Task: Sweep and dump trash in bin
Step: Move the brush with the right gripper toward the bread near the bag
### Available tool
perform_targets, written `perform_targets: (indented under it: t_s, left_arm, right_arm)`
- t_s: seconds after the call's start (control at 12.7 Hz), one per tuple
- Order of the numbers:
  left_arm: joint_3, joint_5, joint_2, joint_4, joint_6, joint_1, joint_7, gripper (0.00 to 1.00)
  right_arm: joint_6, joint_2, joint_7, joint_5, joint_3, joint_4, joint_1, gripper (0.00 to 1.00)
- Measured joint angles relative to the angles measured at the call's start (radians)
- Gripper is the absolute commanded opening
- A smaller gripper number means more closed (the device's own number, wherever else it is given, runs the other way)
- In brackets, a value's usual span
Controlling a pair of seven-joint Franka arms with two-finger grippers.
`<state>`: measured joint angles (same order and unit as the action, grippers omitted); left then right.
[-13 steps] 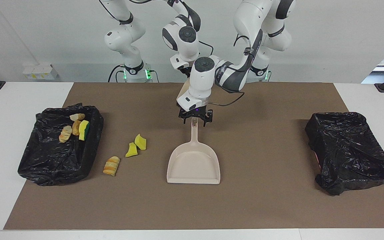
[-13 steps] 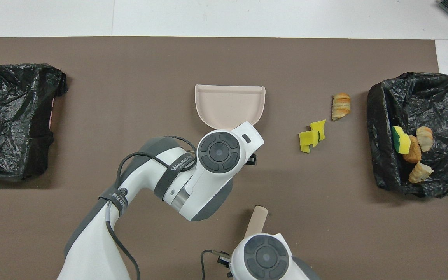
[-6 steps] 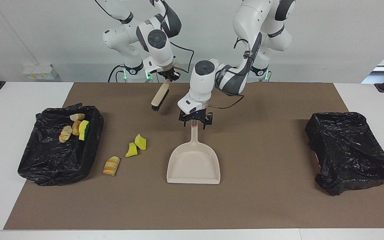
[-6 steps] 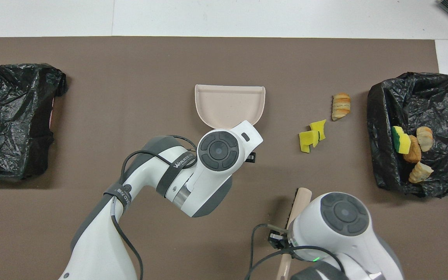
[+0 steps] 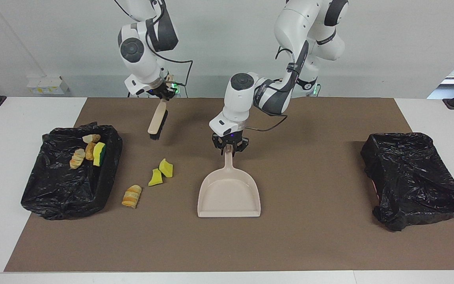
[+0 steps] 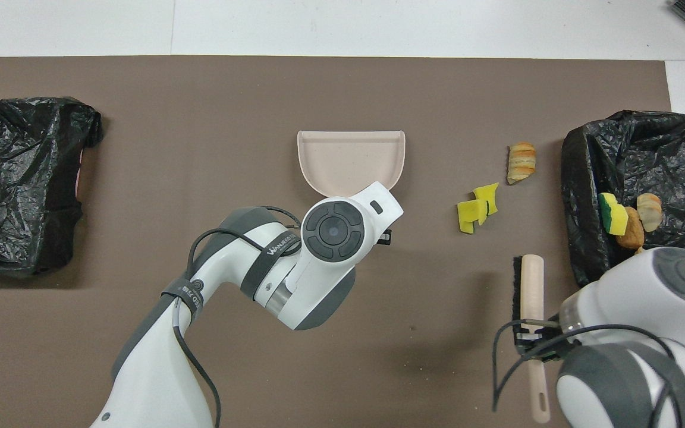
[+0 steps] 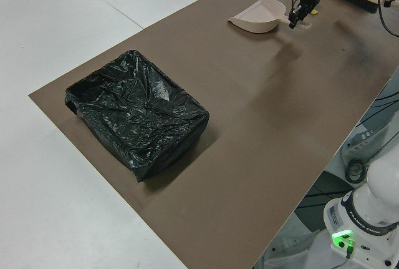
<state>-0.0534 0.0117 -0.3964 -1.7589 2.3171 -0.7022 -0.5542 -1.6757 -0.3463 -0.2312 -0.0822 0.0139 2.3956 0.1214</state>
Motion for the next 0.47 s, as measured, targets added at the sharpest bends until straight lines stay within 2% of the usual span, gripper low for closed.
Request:
perform_targets:
  t_s: [0.24,0.47]
  left_arm:
    - [0.004,-0.075,0.001,0.004,-0.007,0.002,0.005,0.02]
    - [0.019,-0.095,0.025,0.018,-0.106,0.008,0.154,0.00]
  right_arm:
    - [-0.033,0.031,0.300,0.100,0.002,-0.037,-0.168,0.00]
    - [-0.039,0.121,0.444,0.210,0.003,-0.152,-0.198,0.00]
